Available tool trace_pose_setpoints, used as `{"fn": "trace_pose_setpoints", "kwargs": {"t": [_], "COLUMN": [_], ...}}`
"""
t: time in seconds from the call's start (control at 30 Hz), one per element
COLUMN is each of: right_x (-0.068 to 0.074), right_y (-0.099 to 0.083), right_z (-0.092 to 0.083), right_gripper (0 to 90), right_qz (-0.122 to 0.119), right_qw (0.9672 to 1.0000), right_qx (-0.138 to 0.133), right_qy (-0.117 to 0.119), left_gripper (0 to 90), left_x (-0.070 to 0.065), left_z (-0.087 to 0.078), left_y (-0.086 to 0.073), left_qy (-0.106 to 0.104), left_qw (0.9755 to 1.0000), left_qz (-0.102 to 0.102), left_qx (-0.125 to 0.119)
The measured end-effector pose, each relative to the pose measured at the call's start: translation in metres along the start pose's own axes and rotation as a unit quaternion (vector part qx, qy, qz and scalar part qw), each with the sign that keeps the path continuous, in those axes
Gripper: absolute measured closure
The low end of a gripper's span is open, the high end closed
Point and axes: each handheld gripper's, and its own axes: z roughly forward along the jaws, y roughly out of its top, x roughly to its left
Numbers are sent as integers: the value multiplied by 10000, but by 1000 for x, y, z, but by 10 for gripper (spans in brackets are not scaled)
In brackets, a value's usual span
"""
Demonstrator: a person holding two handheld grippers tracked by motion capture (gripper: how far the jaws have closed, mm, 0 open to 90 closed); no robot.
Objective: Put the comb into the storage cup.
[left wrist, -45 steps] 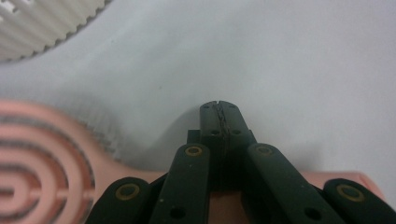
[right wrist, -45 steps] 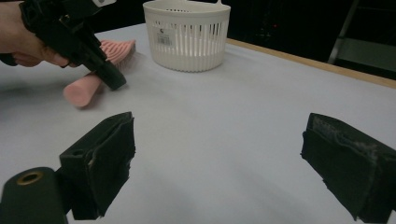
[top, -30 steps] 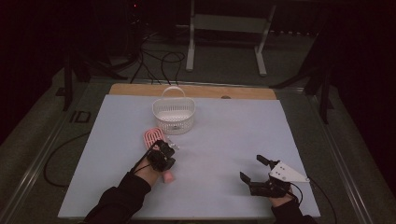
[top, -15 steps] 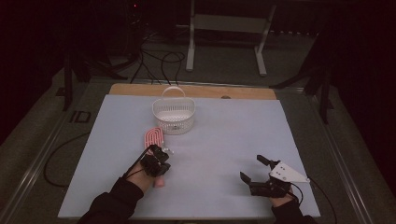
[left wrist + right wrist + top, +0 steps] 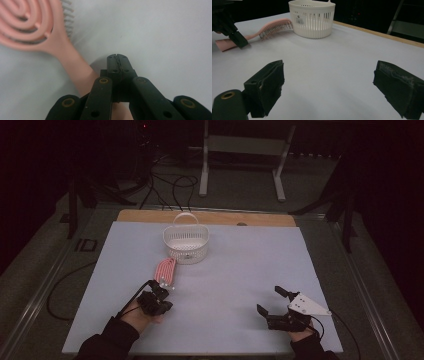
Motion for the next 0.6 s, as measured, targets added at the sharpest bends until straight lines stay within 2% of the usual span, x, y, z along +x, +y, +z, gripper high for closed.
{"fn": "trace_pose_setpoints", "kwargs": {"t": [0.17, 0.3, 0.33, 0.47, 0.6], "right_x": [0, 0, -1, 0, 0], "right_y": [0, 0, 0, 0, 0], "right_z": [0, 0, 0, 1, 1], "right_gripper": [95, 95, 95, 95, 95], "right_qz": [9, 15, 5, 7, 27], "right_qw": [10000, 10000, 10000, 10000, 10000], "right_qx": [5, -3, 10, 5, 20], "right_qy": [-7, -12, -4, -4, 4], "left_gripper": [900, 900, 900, 900, 900], "left_x": [7, 13, 18, 25, 25], "left_z": [-5, -11, -14, -21, -23], "left_y": [-9, -16, -20, -24, -24], "left_qy": [-142, -68, -6, -5, 13], "left_qw": [9998, 9997, 9996, 9996, 9997], "left_qz": [-67, -65, -119, -164, -101], "left_qx": [120, 224, 247, 222, 209]}}
